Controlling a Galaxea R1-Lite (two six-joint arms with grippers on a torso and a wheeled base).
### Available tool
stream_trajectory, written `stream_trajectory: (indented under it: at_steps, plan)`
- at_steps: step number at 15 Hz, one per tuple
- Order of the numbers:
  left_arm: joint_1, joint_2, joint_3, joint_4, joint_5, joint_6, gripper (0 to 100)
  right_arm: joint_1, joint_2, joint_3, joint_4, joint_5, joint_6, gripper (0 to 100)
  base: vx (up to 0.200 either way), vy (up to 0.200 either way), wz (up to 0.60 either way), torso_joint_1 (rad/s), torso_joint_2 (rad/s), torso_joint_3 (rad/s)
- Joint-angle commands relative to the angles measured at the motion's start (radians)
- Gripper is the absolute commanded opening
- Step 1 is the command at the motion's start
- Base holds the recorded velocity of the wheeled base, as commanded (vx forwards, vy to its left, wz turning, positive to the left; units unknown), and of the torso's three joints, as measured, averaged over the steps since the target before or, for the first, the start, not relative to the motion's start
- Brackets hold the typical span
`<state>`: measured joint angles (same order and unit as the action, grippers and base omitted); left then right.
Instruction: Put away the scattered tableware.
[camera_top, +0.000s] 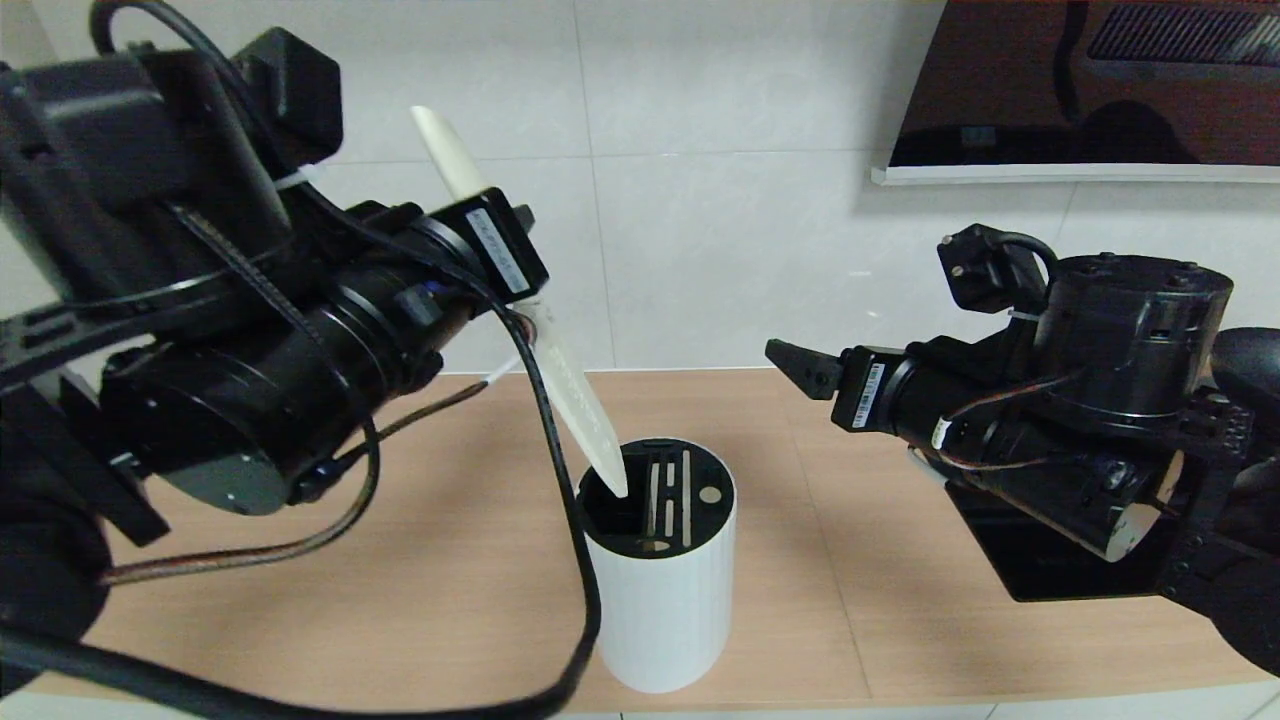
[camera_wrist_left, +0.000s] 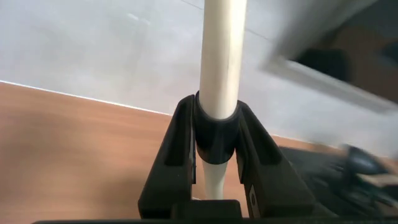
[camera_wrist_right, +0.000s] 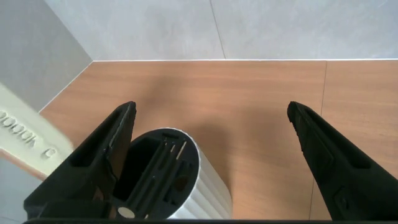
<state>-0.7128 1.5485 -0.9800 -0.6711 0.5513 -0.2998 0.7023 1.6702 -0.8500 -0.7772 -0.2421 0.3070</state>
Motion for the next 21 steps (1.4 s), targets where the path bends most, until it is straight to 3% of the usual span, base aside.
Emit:
stream_trajectory:
  at_steps: [1, 2, 3, 4, 5, 18, 21]
  plan:
    - [-0.03, 0.036, 0.06, -0.061, 0.024, 0.062, 0, 0.0, 0.006, 0.002, 0.0, 0.0, 0.0, 100, 0.0, 0.0, 0.0, 0.0, 0.0, 0.0]
    - [-0.036, 0.053, 0.092, -0.125, 0.033, 0.107, 0, 0.0, 0.006, 0.003, 0.0, 0.0, 0.0, 100, 0.0, 0.0, 0.0, 0.0, 0.0, 0.0]
    - [-0.036, 0.058, 0.098, -0.139, 0.035, 0.114, 0, 0.0, 0.006, 0.003, 0.0, 0.0, 0.0, 100, 0.0, 0.0, 0.0, 0.0, 0.0, 0.0]
    - [-0.04, 0.085, 0.13, -0.225, 0.039, 0.169, 0, 0.0, 0.006, 0.003, 0.0, 0.0, 0.0, 100, 0.0, 0.0, 0.0, 0.0, 0.0, 0.0]
    - [-0.04, 0.096, 0.141, -0.255, 0.039, 0.186, 0, 0.0, 0.006, 0.002, 0.0, -0.002, 0.0, 100, 0.0, 0.0, 0.0, 0.0, 0.0, 0.0]
    - [-0.05, 0.194, 0.141, -0.326, 0.042, 0.18, 0, 0.0, 0.026, 0.0, 0.0, -0.009, -0.012, 100, 0.0, 0.0, 0.0, 0.0, 0.0, 0.0]
    - [-0.05, 0.232, 0.136, -0.328, 0.052, 0.16, 0, 0.0, 0.026, 0.0, 0.0, -0.011, -0.012, 100, 0.0, 0.0, 0.0, 0.0, 0.0, 0.0]
